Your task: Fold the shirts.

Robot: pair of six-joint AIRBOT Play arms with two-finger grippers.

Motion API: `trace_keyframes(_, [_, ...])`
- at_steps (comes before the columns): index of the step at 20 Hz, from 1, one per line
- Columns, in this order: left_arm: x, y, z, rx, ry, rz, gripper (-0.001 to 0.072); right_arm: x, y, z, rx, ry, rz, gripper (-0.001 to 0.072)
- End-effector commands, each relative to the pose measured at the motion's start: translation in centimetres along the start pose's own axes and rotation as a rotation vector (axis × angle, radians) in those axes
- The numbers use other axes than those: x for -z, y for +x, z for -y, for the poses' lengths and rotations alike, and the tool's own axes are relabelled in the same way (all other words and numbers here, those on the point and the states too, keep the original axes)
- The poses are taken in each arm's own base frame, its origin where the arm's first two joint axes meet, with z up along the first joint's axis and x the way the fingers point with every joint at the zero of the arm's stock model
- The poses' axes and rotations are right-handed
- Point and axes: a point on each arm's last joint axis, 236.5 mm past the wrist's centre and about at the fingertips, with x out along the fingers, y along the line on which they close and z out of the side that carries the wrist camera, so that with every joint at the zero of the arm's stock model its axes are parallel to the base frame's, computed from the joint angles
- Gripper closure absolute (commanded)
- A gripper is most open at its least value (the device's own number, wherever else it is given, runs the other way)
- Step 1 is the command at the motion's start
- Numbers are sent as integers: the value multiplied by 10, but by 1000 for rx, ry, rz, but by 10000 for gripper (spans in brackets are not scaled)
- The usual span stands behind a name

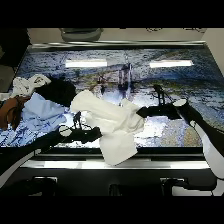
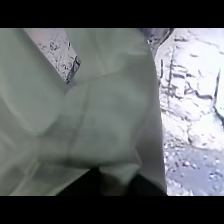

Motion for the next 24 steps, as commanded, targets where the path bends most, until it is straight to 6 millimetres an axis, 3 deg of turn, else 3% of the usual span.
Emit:
trace_keyframes(1, [-7,-13,14,35,84,33,674,-31,-6,3,51,-90,78,654])
trace_keyframes(3, [-36,-49,32,70,163,148,674,-74,-51,-1,119,-185,181,655])
trace_keyframes(5, [-75,-111,60,101,291,321,675,-120,-117,-15,210,-285,330,655])
trace_keyframes(6, [-98,-158,83,139,337,449,675,-139,-155,-27,252,-317,417,655])
trace_keyframes(8, [-132,-274,130,248,379,738,675,-167,-243,-55,354,-370,611,655])
trace_keyframes(10, [-136,-400,168,341,414,1023,675,-172,-332,-88,456,-381,802,655])
trace_keyframes(11, [-127,-450,181,387,408,1124,675,-166,-363,-107,465,-352,872,655])
trace_keyframes(13, [-95,-515,211,457,468,1242,675,-147,-403,-157,435,-367,967,656])
trace_keyframes(15, [-64,-541,238,498,551,1246,675,-128,-434,-200,437,-439,1040,656])
trace_keyframes(17, [-46,-558,253,520,598,1258,675,-112,-466,-229,474,-496,1133,656])
trace_keyframes(19, [-35,-567,260,513,647,1272,675,-95,-487,-246,510,-517,1186,656])
trace_keyframes(20, [-35,-559,257,465,690,1255,675,-85,-486,-244,548,-523,1157,656])
trace_keyframes(22, [-46,-519,233,292,727,1133,676,-61,-458,-216,603,-461,963,656])
trace_keyframes(23, [-53,-490,213,196,729,1030,676,-37,-428,-191,616,-400,781,656])
trace_keyframes(24, [-60,-459,188,116,712,921,675,0,-392,-165,612,-344,533,656])
